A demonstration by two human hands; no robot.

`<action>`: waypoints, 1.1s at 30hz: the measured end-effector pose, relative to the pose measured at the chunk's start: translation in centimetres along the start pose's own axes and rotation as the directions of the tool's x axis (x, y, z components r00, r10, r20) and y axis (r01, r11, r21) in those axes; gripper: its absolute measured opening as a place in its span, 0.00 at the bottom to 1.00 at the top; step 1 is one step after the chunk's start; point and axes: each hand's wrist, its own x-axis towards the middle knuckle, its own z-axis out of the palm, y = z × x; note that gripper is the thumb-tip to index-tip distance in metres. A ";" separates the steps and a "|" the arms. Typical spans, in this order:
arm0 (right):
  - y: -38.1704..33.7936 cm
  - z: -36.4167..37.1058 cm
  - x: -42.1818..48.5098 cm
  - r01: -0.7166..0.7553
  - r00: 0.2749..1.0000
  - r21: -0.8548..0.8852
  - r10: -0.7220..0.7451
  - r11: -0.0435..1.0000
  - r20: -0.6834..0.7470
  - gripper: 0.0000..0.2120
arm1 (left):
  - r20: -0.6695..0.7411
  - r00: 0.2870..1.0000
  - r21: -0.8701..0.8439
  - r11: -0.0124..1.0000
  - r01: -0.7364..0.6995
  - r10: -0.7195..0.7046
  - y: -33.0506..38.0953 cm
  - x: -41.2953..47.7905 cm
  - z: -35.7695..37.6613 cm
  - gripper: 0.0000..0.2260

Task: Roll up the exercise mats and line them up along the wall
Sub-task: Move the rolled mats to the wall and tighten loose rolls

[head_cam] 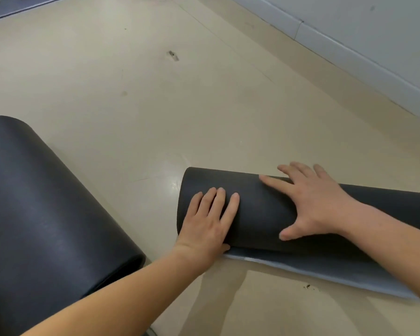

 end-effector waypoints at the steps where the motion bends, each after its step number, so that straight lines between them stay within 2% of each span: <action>1: 1.0 0.3 -0.3 -0.033 0.997 0.000 0.033 0.999 0.073 0.67 | -0.033 0.999 0.010 1.000 0.006 -0.005 0.3 -0.5 0.4 0.56; 3: 2.1 1.1 -1.1 -0.068 0.987 0.054 0.059 0.996 0.151 0.72 | -0.049 0.999 -0.021 1.000 -0.013 0.012 0.4 -0.7 0.1 0.51; 6: 2.4 1.8 -1.5 -0.053 0.994 0.065 0.047 0.996 0.094 0.71 | -0.044 0.999 -0.113 0.993 -0.036 0.031 -1.0 0.2 -1.9 0.48; 10: 2.2 3.1 -2.7 -0.037 0.999 0.039 0.038 0.999 -0.016 0.69 | 0.095 0.990 -0.018 0.994 -0.106 0.107 -1.7 2.5 -3.7 0.61; 14: 3.9 4.9 -4.6 -0.119 0.988 0.019 0.120 0.993 -0.098 0.67 | 0.090 0.979 0.099 0.977 -0.190 0.181 1.0 5.9 -4.7 0.61; 18: 8.8 7.2 -7.6 -0.266 0.953 0.054 0.271 0.962 -0.137 0.68 | 0.091 0.960 0.115 0.955 -0.273 0.264 6.3 9.7 -6.3 0.54; 22: 14.3 10.2 -11.5 -0.426 0.887 0.078 0.433 0.901 -0.160 0.67 | 0.125 0.924 0.021 0.930 -0.367 0.361 12.6 13.0 -8.3 0.43; 29: 20.4 13.8 -14.4 -0.635 0.734 0.200 0.664 0.746 -0.146 0.67 | 0.224 0.876 -0.147 0.903 -0.403 0.427 25.6 17.8 -9.9 0.42; 33: 24.0 13.6 -17.1 -0.563 0.783 0.322 0.616 0.761 -0.087 0.64 | 0.166 0.917 -0.030 0.931 -0.363 0.362 31.4 19.0 -8.4 0.43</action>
